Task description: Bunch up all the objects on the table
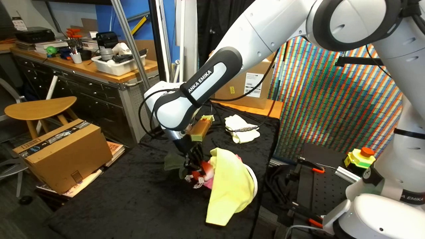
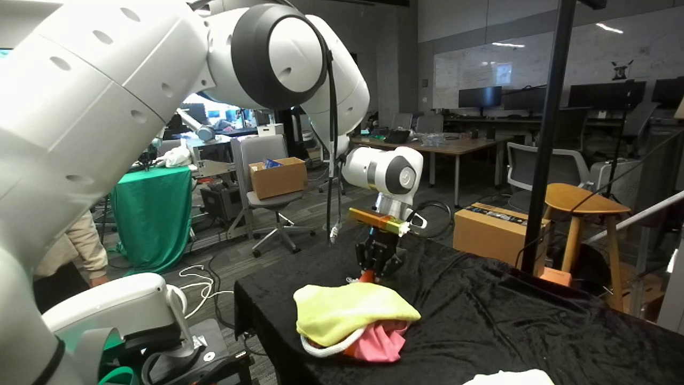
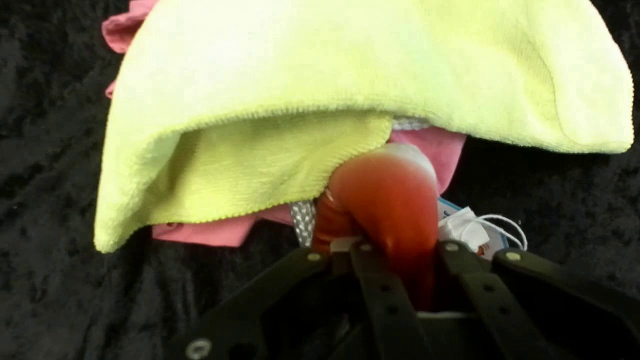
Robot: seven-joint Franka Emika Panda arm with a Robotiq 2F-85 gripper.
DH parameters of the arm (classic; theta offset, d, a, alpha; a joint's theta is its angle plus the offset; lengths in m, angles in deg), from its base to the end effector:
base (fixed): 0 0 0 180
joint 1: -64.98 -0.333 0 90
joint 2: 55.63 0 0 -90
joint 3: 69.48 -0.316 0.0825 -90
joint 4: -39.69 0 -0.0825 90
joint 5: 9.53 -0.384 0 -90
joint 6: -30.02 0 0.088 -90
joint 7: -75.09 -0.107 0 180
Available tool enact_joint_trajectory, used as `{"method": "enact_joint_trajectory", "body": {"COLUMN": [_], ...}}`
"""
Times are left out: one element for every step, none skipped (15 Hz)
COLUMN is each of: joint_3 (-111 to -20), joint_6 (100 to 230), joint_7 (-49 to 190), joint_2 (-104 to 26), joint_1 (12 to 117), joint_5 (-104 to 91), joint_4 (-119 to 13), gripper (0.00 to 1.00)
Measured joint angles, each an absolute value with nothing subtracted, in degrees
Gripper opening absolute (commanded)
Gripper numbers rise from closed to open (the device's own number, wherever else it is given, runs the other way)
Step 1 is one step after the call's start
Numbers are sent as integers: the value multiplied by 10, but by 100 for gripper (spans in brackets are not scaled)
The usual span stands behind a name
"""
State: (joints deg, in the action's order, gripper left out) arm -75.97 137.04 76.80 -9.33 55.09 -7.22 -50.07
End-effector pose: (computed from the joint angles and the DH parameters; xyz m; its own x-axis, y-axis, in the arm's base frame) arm 0.6138 0.1707 0.1386 0.8269 0.2957 -0.4784 0.3008 -0.9513 -0.0680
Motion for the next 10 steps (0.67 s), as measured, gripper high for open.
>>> {"method": "enact_joint_trajectory", "body": {"joint_3": [-760, -760, -760, -760, -760, -761, -761, -761, -762, -762], "joint_6": [1364, 1359, 1354, 1349, 1346, 1344, 1344, 1343, 1343, 1343], "joint_7": [768, 768, 768, 768, 768, 768, 768, 768, 768, 768], "joint_2": [-93, -93, -93, -93, -93, -93, -92, -92, -91, -91], "joint_1": [551, 551, 550, 549, 549, 548, 548, 547, 547, 547], "joint_5": [-72, -72, -72, -72, -72, -72, -72, -72, -72, -74], "joint_4": [-500, -498, -497, -495, -492, -490, -488, -486, -484, -482], "gripper": [11, 11, 13, 21, 45, 46, 47, 55, 62, 69]}}
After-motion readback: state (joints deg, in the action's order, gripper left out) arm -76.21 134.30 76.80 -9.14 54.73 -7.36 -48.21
